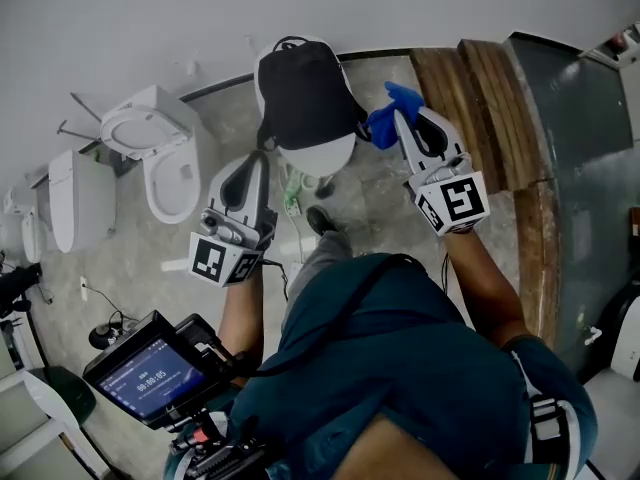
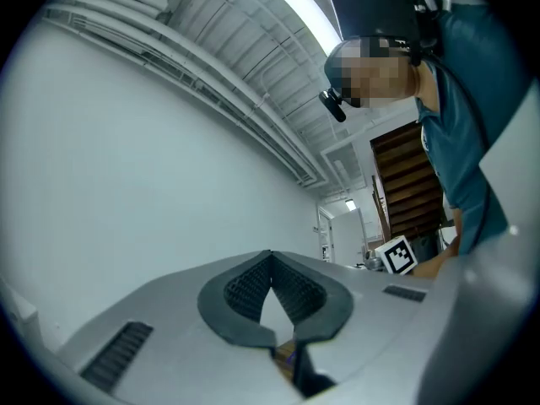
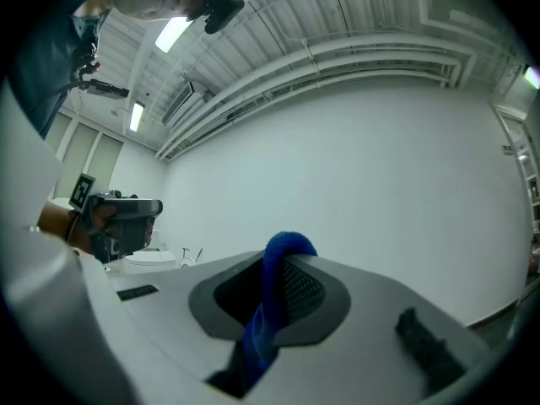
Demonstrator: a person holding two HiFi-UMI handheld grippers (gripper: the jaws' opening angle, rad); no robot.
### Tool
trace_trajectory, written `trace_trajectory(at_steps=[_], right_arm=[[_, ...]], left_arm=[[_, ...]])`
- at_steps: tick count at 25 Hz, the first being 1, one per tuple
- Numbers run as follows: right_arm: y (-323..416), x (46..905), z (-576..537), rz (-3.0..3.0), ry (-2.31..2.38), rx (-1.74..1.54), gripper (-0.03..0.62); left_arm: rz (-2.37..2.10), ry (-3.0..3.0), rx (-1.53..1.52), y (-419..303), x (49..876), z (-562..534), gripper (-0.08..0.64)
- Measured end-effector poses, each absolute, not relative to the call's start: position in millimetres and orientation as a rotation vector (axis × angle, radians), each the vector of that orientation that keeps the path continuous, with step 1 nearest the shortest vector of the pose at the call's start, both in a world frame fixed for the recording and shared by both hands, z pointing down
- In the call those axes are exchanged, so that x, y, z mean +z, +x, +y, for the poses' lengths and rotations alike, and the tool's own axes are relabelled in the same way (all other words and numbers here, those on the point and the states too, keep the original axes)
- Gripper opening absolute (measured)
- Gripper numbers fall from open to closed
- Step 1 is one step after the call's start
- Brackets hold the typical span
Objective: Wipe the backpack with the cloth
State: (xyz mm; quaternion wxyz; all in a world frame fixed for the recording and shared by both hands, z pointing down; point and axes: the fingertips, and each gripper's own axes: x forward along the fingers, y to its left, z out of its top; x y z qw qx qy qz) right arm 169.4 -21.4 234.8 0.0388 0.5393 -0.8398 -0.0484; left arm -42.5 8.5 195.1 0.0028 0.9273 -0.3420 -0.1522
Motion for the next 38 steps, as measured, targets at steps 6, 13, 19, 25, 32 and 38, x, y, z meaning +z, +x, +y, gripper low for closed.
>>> trace_trajectory(at_steps=[6,13,19,25,32,38], right_arm=[[146,263,-117,-2.534,1.7,-0.098,0.029],[128,317,-196,-2.425,1.708,-0.025,0.029],[141,374,-247,-2.408,1.764,0.05,0.028],[167,461,-288,-2.341,1.836,0.177,0.029],[179,586,-311,-2.229,1.767,0.348,0.029],[188,684,-312,-2.154,1.74,0.621,0.028]], left_arm=[[-1.02,2.966,-0.413,-67,227,-90,0.003],[-1.001,2.964,-0.364,-86,267,-168,0.003],[-1.034,2.951,-0.347,-84,302,-219,0.003],[-1.123,2.887,-0.369,-91,350,-267,0.003],[-1.178,2.824,-0.316,-76,433,-318,0.003],[-1.171,2.778,-0.298,-69,476,-332,0.003]])
